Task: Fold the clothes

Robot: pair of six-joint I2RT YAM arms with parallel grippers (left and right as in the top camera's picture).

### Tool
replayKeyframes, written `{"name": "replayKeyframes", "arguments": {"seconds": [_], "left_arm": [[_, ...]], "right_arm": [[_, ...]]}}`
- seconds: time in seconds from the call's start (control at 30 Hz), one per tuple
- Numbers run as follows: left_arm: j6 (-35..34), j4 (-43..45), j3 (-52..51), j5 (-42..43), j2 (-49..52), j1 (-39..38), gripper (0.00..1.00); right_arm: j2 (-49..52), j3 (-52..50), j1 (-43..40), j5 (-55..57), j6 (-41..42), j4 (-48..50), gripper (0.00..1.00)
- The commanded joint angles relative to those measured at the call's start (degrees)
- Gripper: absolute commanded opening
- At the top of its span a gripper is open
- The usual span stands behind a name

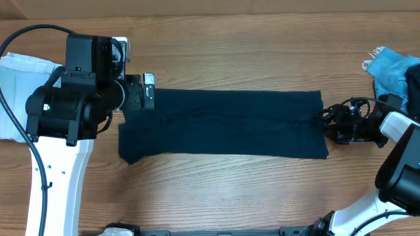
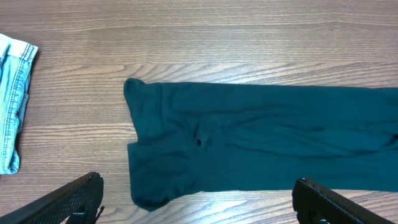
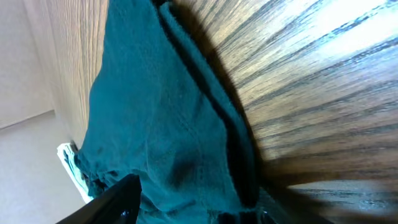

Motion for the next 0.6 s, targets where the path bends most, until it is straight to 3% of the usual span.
{"name": "replayKeyframes", "arguments": {"seconds": [0.0,0.27,0.47,0.57], "left_arm": [[-0.7,0.2,0.1,-0.7,0.2,0.1,1.00],[-0.7,0.2,0.1,-0.7,0.2,0.1,1.00],[-0.7,0.2,0.1,-0.7,0.2,0.1,1.00],[-0.7,0.2,0.1,-0.7,0.2,0.1,1.00]], "right_arm": [[8.4,-5.9,1.9,23.7,-1.2,-0.3,0.63],[8.4,-6.4,1.9,13.7,-4.3,0.2,0.62],[8.4,-6.4,1.9,13.1,-4.5,1.7,0.53],[8.4,-6.4,1.9,14.3,-3.3,2.5,0.55]]}}
